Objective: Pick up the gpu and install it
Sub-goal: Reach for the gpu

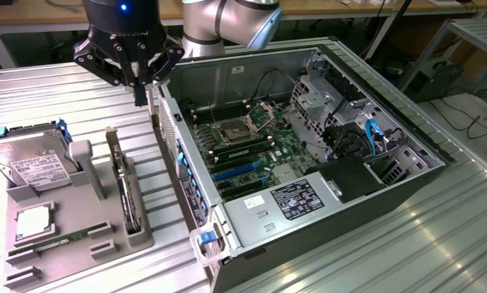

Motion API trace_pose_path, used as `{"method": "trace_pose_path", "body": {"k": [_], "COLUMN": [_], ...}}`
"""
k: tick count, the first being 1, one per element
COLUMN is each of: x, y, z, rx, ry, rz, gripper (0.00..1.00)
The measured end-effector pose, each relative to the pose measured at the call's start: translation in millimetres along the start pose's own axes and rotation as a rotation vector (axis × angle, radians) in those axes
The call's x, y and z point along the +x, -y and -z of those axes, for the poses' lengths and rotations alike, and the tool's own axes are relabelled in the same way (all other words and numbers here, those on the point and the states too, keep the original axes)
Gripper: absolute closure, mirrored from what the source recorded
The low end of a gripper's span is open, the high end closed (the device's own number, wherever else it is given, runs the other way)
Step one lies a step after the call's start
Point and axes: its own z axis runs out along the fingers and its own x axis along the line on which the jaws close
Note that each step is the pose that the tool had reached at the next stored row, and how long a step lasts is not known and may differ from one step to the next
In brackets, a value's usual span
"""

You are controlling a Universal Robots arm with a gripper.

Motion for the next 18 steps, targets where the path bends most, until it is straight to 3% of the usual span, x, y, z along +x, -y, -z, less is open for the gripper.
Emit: {"method": "trace_pose_path", "body": {"k": [10,18], "x": [13.5,36.1], "y": [1.5,3.9], "z": [0.3,1.0], "rx": [-0.0001,0.0000], "ry": [0.0000,0.0001], "rz": [0.000,0.000], "gripper": [0.89,0.89]}}
